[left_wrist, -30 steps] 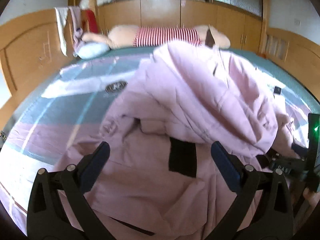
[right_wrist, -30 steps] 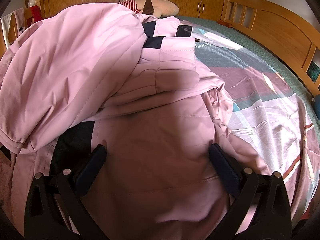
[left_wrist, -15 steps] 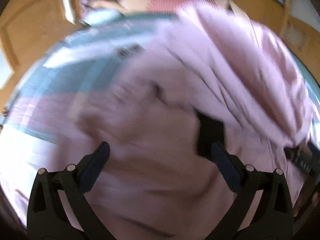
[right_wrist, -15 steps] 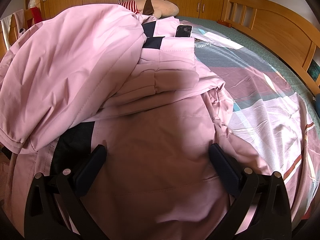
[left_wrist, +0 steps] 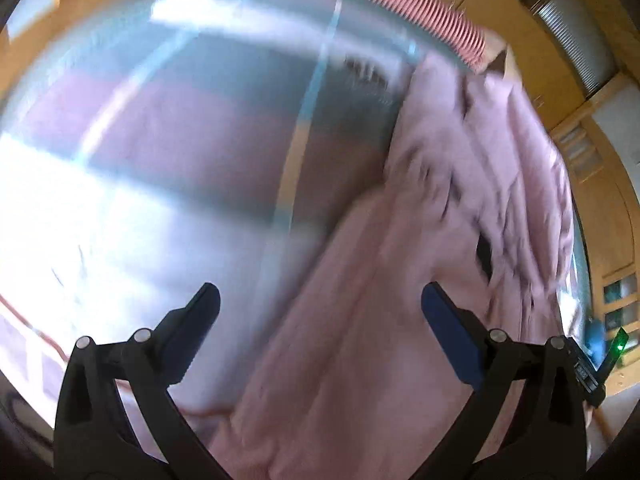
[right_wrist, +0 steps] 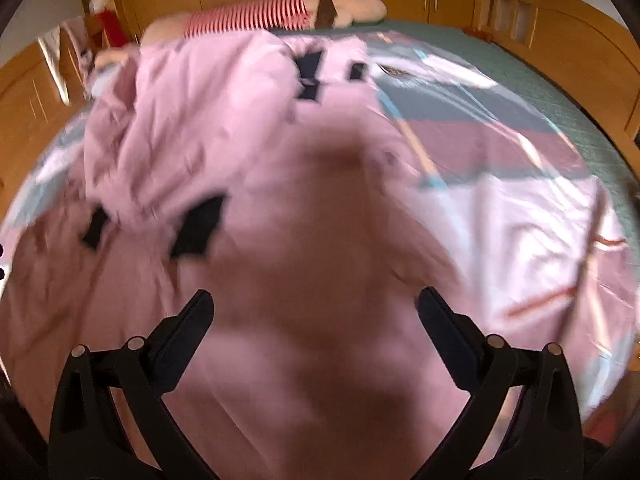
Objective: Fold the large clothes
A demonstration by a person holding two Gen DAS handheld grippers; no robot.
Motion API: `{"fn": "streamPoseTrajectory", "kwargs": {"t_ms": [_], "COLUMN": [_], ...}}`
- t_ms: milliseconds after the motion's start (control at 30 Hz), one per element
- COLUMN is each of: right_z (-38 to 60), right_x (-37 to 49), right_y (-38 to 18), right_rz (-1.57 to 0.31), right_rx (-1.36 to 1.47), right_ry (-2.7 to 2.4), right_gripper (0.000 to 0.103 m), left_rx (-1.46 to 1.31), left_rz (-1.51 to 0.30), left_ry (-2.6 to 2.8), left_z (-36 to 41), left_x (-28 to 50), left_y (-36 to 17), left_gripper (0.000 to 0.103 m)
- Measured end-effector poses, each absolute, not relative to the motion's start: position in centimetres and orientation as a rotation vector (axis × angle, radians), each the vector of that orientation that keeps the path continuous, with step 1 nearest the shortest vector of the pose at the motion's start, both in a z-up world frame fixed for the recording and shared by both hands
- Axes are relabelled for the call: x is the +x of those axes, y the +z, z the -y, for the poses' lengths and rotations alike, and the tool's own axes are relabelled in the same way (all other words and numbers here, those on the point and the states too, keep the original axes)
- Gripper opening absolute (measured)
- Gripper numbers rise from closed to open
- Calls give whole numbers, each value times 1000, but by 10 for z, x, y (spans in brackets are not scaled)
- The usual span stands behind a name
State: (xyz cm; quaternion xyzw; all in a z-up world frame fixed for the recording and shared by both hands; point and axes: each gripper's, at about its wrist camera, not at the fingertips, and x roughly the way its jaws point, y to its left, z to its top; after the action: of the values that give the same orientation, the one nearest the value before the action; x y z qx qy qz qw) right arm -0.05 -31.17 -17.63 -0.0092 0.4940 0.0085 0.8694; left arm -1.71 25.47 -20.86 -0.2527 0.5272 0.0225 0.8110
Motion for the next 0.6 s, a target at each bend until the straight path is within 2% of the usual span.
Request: {"fn": "streamPoseTrajectory", "kwargs": {"t_ms": [100, 233, 467, 600], "right_z": [344, 366, 355, 341], "right_x": [-18, -44, -52, -46], "right_y": [-184, -225, -236, -234], "right_rz": [-1136, -1412, -1410, -1444], "right_rx": [-20, 219, 251, 175], "right_ry": [-62, 53, 129, 173], "right_gripper": [102, 102, 102, 102], "left_rx": [-572, -433, -360, -338], "left_rz": [-1238, -1270, -1252, -1246], "left_ry": [-45, -67, -29, -23], "left_z": [-233, -197, -177, -167], "left_x": [-32, -39, -44, -41], "left_y": [-240, -246, -247, -247], "left_gripper": [101, 101, 101, 101]}}
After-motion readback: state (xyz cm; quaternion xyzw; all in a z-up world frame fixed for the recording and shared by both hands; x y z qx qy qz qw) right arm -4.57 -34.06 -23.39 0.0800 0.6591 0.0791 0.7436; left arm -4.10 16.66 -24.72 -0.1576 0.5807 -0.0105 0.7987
